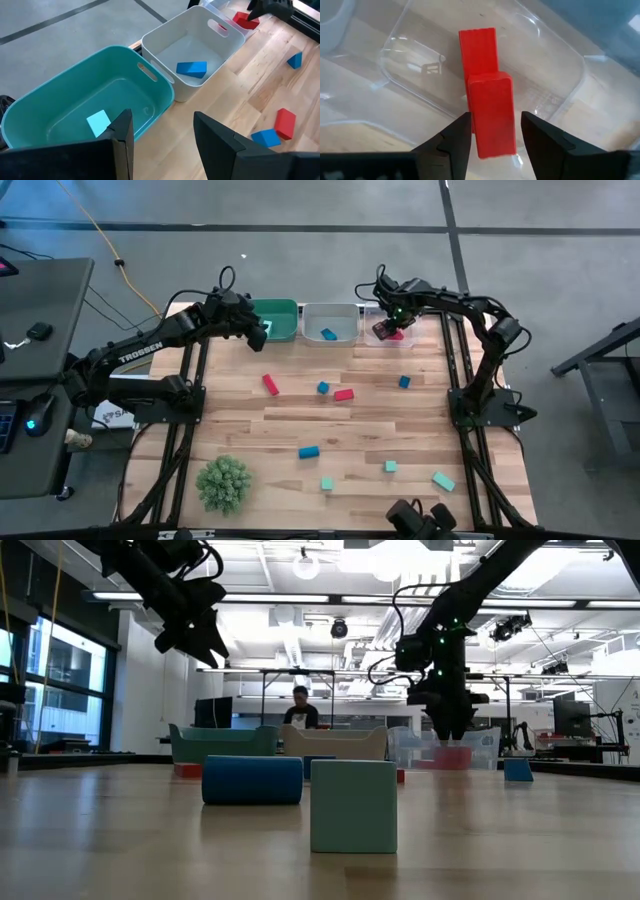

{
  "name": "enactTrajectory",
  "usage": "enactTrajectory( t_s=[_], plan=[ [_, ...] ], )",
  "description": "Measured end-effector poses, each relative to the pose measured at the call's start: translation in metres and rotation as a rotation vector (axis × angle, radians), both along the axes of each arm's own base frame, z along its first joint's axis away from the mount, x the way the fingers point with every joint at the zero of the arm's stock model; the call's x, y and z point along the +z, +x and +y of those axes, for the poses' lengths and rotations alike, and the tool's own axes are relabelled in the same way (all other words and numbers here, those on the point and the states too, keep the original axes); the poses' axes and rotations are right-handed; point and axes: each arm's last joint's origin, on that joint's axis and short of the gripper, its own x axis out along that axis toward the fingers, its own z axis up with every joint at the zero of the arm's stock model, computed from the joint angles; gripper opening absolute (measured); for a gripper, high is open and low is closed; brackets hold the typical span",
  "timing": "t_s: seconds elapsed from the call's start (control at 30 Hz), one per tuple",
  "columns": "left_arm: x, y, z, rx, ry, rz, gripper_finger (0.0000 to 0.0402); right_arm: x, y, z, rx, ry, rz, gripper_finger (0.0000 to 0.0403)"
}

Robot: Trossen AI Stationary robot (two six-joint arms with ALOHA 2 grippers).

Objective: Sort & place blocks by color
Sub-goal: Put the blue block into the gray bin

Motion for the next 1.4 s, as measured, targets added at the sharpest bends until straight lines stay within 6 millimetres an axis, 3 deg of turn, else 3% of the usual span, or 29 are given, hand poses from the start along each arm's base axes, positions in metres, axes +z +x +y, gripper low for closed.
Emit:
enactTrajectory(
  t_s=[0.23,0.47,0.67,0.93,1.27,1.4],
  plan=[
    [0.0,0.0,0.0,-0.012,0.011,0.011,0.0135,0.044,0.01,-0.01,-0.027,-0.052,-0.056,0.0163],
    [0.0,-0.001,0.001,-0.009,0.011,0.011,0.0179,0.094,0.022,-0.016,-0.017,-0.141,-0.146,0.0163],
    [0.0,0.001,0.0,0.002,-0.018,-0.025,0.0221,0.138,0.031,-0.011,-0.02,-0.209,-0.232,0.0163],
    [0.014,0.022,-0.01,-0.092,0.086,-0.156,0.0221,0.189,0.042,0.003,0.002,-0.309,-0.368,0.0163],
    [0.027,0.041,-0.027,-0.185,0.168,-0.271,0.0218,0.206,0.047,0.013,-0.006,-0.327,-0.429,0.0163],
    [0.045,0.047,-0.03,-0.187,0.181,-0.319,0.0218,0.205,0.049,0.015,0.001,-0.324,-0.427,0.0163]
  ],
)
